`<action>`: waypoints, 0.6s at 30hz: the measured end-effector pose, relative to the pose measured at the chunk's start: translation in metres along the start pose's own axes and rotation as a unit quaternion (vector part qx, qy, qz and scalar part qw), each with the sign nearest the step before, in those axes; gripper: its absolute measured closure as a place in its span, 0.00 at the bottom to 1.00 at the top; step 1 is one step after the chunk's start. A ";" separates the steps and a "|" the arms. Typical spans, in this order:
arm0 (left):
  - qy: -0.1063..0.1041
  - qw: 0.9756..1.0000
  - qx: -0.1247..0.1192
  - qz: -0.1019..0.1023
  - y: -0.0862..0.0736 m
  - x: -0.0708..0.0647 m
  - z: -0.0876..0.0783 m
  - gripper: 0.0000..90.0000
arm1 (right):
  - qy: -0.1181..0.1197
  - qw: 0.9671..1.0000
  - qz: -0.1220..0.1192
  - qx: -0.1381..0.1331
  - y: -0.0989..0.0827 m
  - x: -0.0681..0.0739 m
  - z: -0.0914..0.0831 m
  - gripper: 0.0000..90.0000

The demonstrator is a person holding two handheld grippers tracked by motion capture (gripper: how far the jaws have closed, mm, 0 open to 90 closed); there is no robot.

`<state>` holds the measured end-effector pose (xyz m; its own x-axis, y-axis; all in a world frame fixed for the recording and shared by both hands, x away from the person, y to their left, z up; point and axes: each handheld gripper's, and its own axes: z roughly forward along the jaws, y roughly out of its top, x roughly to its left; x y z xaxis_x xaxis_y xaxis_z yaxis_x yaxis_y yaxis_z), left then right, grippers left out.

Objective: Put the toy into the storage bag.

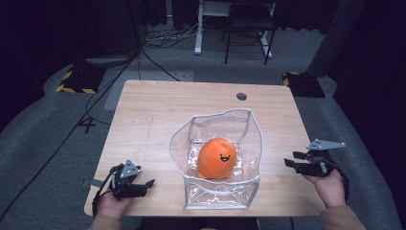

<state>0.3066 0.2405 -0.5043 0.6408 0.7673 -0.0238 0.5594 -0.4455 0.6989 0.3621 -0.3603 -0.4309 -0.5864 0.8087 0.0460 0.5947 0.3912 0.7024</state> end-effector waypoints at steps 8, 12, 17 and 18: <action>-0.001 1.000 0.000 -0.002 0.000 0.000 0.000 0.28 | -0.002 1.000 0.007 0.005 -0.027 -0.001 0.017 0.52; 0.000 1.000 0.000 -0.003 0.000 0.000 0.000 0.28 | -0.003 1.000 0.007 0.004 -0.034 0.000 0.022 0.52; 0.000 1.000 0.001 0.000 0.000 0.000 0.000 0.28 | -0.011 1.000 0.017 -0.007 -0.046 0.001 0.032 0.49; 0.000 1.000 0.001 0.000 0.000 0.000 0.000 0.28 | -0.012 1.000 0.018 -0.012 -0.047 0.001 0.034 0.48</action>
<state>0.3069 0.2402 -0.5043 0.6405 0.7676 -0.0241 0.5605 -0.4457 0.6980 0.3522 -0.3635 -0.4880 -0.5515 0.8324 0.0547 0.6010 0.3511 0.7180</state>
